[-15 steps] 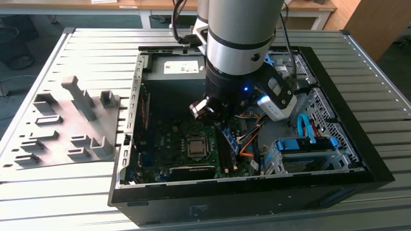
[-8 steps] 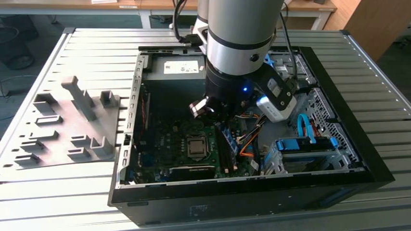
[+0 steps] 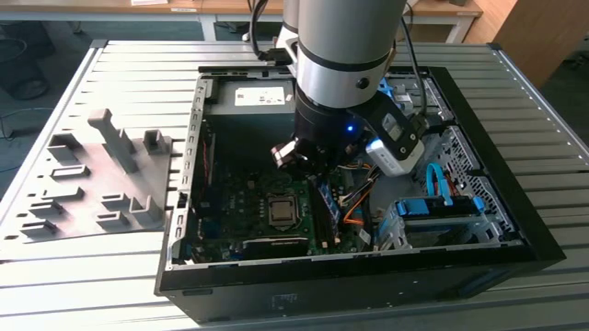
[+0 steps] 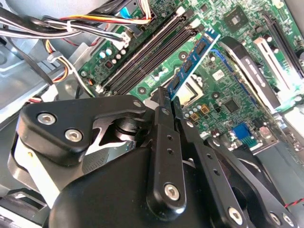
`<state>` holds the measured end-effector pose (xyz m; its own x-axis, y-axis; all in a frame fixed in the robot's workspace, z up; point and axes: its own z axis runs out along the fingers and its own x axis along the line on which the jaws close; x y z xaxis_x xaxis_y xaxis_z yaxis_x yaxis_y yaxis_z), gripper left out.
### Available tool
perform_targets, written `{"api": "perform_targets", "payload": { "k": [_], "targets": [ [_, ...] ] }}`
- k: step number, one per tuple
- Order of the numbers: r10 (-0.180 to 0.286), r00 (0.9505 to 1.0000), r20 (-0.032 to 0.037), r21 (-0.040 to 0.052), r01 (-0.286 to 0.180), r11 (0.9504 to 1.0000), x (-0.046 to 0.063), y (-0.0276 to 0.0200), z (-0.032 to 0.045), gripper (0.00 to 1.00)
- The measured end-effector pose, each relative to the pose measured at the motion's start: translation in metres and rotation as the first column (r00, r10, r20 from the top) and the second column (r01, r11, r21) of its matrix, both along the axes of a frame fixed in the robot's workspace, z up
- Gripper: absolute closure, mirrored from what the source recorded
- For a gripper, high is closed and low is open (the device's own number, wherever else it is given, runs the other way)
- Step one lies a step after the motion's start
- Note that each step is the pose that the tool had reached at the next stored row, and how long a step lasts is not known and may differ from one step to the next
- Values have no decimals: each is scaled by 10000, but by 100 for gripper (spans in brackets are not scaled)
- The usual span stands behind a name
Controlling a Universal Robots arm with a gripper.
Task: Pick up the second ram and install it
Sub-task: 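Insert the second ram into the second slot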
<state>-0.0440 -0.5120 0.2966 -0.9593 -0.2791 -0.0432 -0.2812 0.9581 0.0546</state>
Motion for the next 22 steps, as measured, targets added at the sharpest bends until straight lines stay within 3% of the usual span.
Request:
{"api": "perform_targets", "payload": {
  "k": [12, 22],
  "targets": [
    [-575, 9983, 0, 0, 575, 9983, 0, 0, -1, 86],
    [-1405, 9901, 4, -13, 1405, 9901, 0, 1, -10, 86]
  ]
}}
